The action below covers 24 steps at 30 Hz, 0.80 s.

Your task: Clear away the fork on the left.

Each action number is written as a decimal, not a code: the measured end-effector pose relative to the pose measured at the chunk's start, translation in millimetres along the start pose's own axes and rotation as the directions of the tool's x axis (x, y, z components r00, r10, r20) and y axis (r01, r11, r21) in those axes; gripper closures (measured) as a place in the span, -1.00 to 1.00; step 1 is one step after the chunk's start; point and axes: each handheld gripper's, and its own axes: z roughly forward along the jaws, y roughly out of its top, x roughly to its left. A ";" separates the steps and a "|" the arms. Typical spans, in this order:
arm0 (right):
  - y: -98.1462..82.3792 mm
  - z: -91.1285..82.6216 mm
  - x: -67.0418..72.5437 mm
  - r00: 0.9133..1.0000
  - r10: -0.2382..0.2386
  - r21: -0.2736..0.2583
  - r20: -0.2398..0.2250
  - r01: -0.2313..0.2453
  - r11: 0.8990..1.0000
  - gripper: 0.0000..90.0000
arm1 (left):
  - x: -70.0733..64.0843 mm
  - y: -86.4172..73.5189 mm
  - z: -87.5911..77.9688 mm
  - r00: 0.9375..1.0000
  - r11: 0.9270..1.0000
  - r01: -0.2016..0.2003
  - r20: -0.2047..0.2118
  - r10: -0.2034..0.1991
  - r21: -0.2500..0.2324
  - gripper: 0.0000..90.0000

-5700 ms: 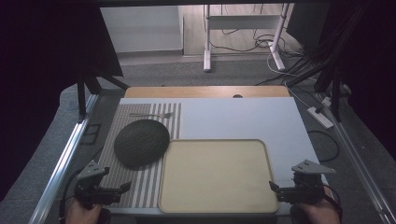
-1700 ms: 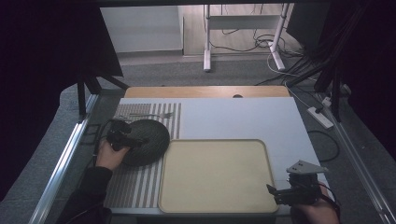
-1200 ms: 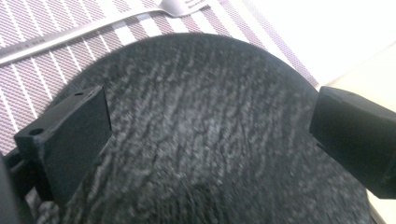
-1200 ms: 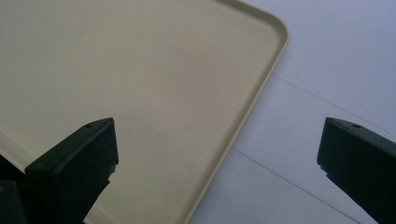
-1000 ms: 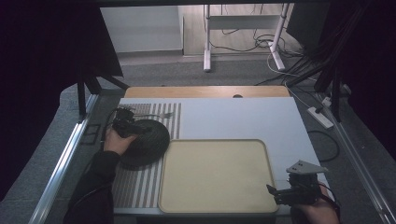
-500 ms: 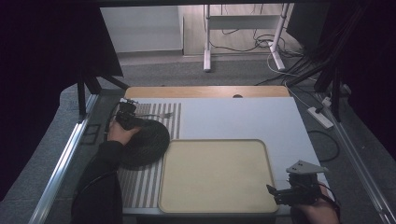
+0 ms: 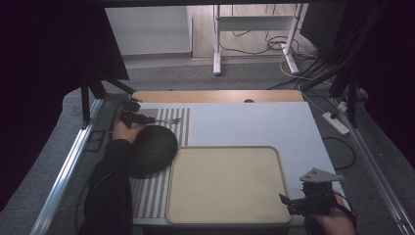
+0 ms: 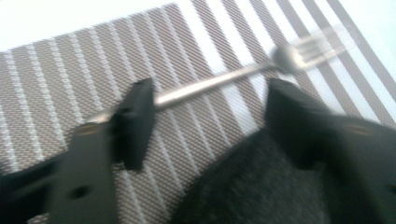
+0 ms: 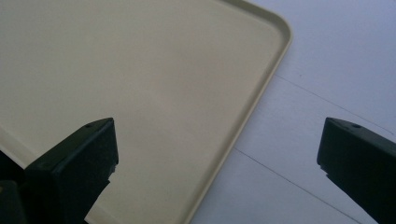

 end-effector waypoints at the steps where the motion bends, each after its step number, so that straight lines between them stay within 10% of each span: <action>1: 0.0 0.0 0.0 1.000 0.001 0.000 0.000 -0.001 1.000 -1.00 | 3.1 1.6 0.3 1.000 1.000 0.010 0.009 -0.010 -0.003 0.23; 5: 0.0 0.0 0.0 1.000 0.000 0.001 0.000 0.000 1.000 -1.00 | 9.4 8.5 3.5 0.999 1.000 0.003 -0.043 -0.002 0.011 0.96; 16: 0.0 0.0 0.0 1.000 -0.005 0.008 -0.004 0.005 1.000 -1.00 | 20.9 15.1 23.4 0.984 0.997 -0.016 -0.176 0.029 0.078 0.98; 24: 0.2 0.5 0.1 1.000 -0.006 0.009 -0.005 0.006 1.000 -1.00 | 24.3 12.4 19.9 0.988 0.995 -0.005 -0.153 0.021 0.103 0.98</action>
